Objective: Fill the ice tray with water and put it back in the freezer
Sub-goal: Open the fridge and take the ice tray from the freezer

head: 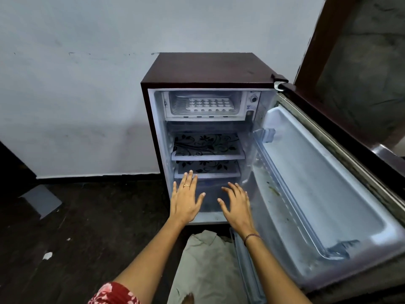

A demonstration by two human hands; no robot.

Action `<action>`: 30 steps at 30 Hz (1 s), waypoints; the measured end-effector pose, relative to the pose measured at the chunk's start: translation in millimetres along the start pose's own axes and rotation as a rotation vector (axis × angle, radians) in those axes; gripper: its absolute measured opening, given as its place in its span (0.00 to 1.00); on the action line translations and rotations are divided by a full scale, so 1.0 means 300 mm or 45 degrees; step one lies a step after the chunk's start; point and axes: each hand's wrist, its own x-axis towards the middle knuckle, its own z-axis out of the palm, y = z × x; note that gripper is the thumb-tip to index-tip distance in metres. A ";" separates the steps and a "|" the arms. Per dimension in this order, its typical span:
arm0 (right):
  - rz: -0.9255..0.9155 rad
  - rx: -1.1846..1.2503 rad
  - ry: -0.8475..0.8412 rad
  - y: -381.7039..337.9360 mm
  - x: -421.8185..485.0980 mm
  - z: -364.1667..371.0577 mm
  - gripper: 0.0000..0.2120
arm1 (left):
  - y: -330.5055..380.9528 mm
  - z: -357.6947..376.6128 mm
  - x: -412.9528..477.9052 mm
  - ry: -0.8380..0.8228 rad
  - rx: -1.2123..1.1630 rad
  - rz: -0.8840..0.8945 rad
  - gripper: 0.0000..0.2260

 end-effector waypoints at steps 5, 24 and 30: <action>0.091 -0.110 -0.162 -0.007 0.145 0.098 0.42 | -0.110 0.019 0.154 -0.147 0.088 -0.032 0.31; 0.107 -0.035 0.100 0.008 0.806 0.072 0.28 | -0.181 -0.020 0.773 -0.036 -0.031 -0.048 0.32; 0.046 -0.063 0.196 0.054 1.107 0.044 0.27 | -0.168 -0.020 1.058 0.113 -0.171 -0.149 0.31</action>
